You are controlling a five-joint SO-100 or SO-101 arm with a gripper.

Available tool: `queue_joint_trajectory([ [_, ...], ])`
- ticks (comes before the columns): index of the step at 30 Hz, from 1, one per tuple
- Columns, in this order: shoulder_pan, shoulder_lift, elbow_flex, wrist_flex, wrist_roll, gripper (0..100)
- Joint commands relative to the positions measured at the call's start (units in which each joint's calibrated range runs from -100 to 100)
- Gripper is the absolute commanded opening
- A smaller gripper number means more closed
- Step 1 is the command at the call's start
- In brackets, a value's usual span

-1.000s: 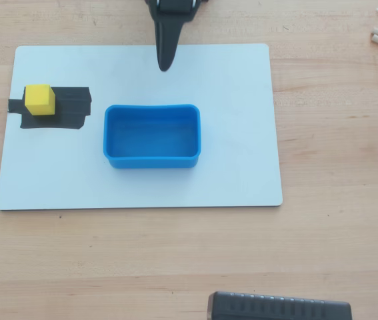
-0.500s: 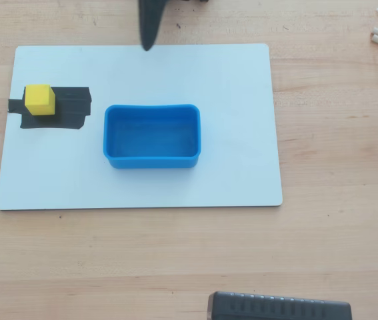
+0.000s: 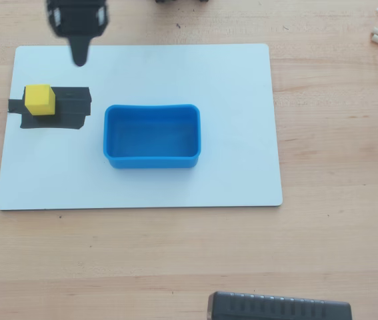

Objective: Pick up yellow cube and drop it in the blue rectangular bin

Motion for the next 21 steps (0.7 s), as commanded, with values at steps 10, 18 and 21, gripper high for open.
queue_joint_trajectory([
  [10, 7.9, 17.8, -25.4, 0.2, 3.7, 0],
  [18, 11.4, 28.3, -32.0, 0.2, 3.7, 0],
  [21, 11.4, 28.3, -31.9, 1.3, 3.7, 5],
])
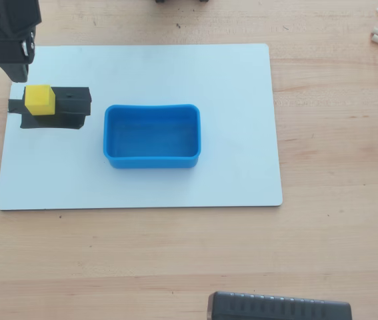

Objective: Pick up yellow cube and drop it in the blue rectangular bin

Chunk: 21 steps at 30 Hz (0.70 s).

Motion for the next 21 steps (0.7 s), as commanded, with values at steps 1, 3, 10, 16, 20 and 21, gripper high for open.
queue_joint_trajectory([
  [1, 0.7, -0.1, -5.3, 1.3, 0.4, 8],
  [3, 1.3, -0.1, -5.1, 1.3, 0.2, 14],
  [10, 2.2, 0.2, -4.9, 0.4, -0.2, 31],
  [16, 1.5, 1.2, -1.6, -2.1, -0.2, 34],
  [20, 1.6, 3.3, -1.3, -2.5, -0.2, 34],
  [21, 1.6, 3.8, -1.3, -2.5, -0.3, 34],
])
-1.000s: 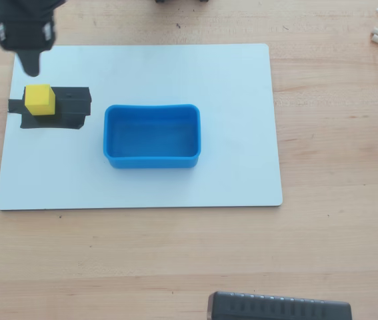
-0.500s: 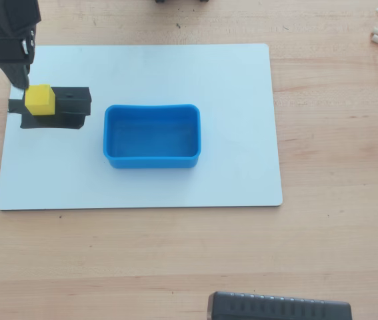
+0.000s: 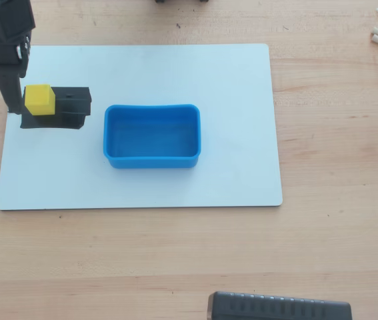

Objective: Pick up yellow cube and drop it in the blue rectangular bin

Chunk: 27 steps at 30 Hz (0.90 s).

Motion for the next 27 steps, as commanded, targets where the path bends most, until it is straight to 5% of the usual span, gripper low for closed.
queue_joint_trajectory([
  [1, -0.3, 1.4, -1.2, -0.8, -0.2, 34],
  [11, -0.9, 4.9, 2.6, -2.8, -0.5, 33],
  [19, -1.4, 4.9, 3.7, -2.9, -0.5, 16],
  [27, -2.4, 2.0, 3.5, -0.1, -2.5, 15],
])
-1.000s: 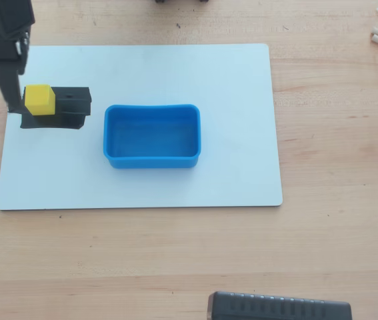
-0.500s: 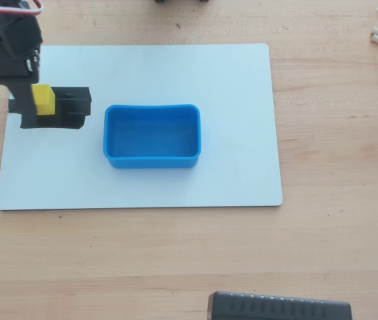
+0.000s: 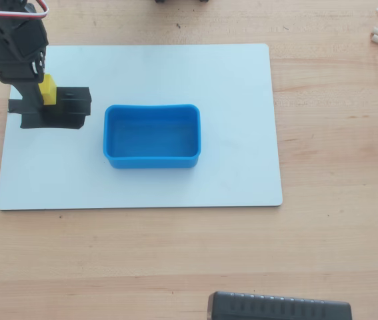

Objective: Pick up yellow cube and drop it in the blue rectangular bin

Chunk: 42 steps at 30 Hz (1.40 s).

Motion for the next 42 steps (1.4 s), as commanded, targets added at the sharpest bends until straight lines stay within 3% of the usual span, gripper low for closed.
queue_joint_trajectory([
  [1, -2.4, -4.4, -0.7, 3.2, -1.7, 15],
  [17, -18.5, -26.1, -2.3, 22.2, -12.1, 14],
  [23, -25.7, -32.4, 1.2, 18.1, -15.4, 14],
  [33, -32.1, -41.5, 22.4, -0.7, -16.3, 14],
  [40, -32.9, -41.5, 29.6, -8.2, -16.7, 14],
  [42, -33.2, -41.5, 29.6, -8.2, -16.7, 18],
])
